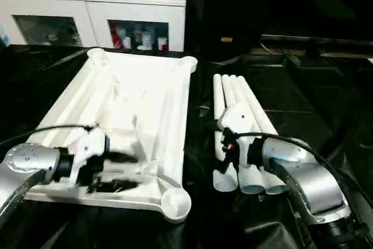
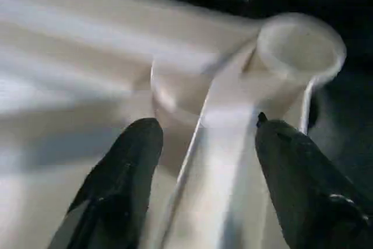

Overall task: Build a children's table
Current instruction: Move table base

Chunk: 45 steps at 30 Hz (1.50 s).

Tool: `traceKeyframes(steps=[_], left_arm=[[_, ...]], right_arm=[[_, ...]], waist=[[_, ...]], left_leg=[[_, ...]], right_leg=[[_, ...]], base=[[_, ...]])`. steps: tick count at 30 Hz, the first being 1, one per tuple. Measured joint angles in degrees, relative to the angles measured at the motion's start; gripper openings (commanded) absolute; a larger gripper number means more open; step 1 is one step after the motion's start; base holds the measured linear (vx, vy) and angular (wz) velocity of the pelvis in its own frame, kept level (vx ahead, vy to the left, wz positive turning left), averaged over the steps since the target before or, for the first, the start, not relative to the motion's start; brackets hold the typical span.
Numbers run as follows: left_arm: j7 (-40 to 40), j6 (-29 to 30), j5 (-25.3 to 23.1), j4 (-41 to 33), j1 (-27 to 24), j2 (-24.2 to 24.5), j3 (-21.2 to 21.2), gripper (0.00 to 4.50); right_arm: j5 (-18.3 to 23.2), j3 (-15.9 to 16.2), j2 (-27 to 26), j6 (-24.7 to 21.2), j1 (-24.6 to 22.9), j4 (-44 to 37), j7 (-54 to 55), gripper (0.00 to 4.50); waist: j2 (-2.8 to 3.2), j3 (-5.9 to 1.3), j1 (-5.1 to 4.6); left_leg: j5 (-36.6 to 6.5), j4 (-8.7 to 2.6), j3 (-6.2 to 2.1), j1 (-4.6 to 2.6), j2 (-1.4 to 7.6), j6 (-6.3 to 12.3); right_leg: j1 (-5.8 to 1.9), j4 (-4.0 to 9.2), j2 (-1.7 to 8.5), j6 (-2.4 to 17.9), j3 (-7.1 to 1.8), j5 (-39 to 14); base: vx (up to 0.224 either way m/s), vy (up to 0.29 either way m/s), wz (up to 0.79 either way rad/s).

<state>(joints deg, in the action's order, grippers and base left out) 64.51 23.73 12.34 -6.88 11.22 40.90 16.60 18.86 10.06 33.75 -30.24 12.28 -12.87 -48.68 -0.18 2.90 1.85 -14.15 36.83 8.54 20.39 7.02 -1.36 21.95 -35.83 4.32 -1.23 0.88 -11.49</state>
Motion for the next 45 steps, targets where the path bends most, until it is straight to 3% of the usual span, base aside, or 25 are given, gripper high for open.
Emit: traceKeyframes(steps=[8, 22, 28, 35, 45], left_arm=[[-1.48, -2.28, -3.16, 2.62, 0.46, 0.16, 0.76, 2.11], [1.27, -3.21, -3.31, 1.87, 0.11, 1.48, 1.35, 0.78], [0.20, -8.23, -6.63, 1.83, 0.12, 1.43, 2.52, 0.23], [-1.36, -9.77, -8.15, 1.65, 0.13, 0.41, 3.30, 0.04], [-7.78, -4.68, -10.04, -0.43, -0.12, -1.34, 2.37, 0.04]], right_arm=[[-0.48, 2.21, -0.75, -0.51, -0.05, -0.54, -0.89, 4.46], [0.06, 4.16, -0.08, -1.54, -0.10, -1.66, -3.89, 4.46], [-0.04, 4.44, 0.27, -1.56, -0.30, -2.23, -4.27, 4.46], [-0.51, 4.62, 0.27, -1.56, -0.40, -2.23, -4.30, 4.46], [-1.01, 4.62, 0.20, -1.55, -0.39, -2.15, -4.11, 4.46]], waist=[[-0.02, 0.00, 0.17], [-0.25, 0.12, 0.28], [-0.33, 0.15, 0.28], [-0.35, 0.15, -0.11], [-0.38, 0.18, -0.07]], left_leg=[[0.13, -0.03, 0.12, 0.16, 0.15, -0.07], [0.12, -0.14, 0.74, 0.09, 0.54, 0.04], [0.13, -0.15, 0.88, 0.07, 0.59, 0.03], [0.13, -0.19, 1.01, -0.02, 0.66, 0.03], [0.19, -0.48, 1.07, -0.21, 0.70, -0.09]], right_leg=[[0.06, 0.05, -0.02, 0.40, 0.07, 0.03], [0.08, 0.11, -0.02, 0.57, 0.09, -0.13], [0.08, 0.14, -0.01, 0.56, 0.06, -0.13], [0.08, 0.14, -0.02, 0.56, 0.01, -0.13], [0.10, 0.12, -0.04, 0.56, 0.03, -0.13]], base=[[0.000, 0.000, 0.00], [0.000, 0.000, 0.00], [0.000, 0.000, 0.00], [0.000, 0.000, 0.00], [0.000, 0.000, 0.00]])
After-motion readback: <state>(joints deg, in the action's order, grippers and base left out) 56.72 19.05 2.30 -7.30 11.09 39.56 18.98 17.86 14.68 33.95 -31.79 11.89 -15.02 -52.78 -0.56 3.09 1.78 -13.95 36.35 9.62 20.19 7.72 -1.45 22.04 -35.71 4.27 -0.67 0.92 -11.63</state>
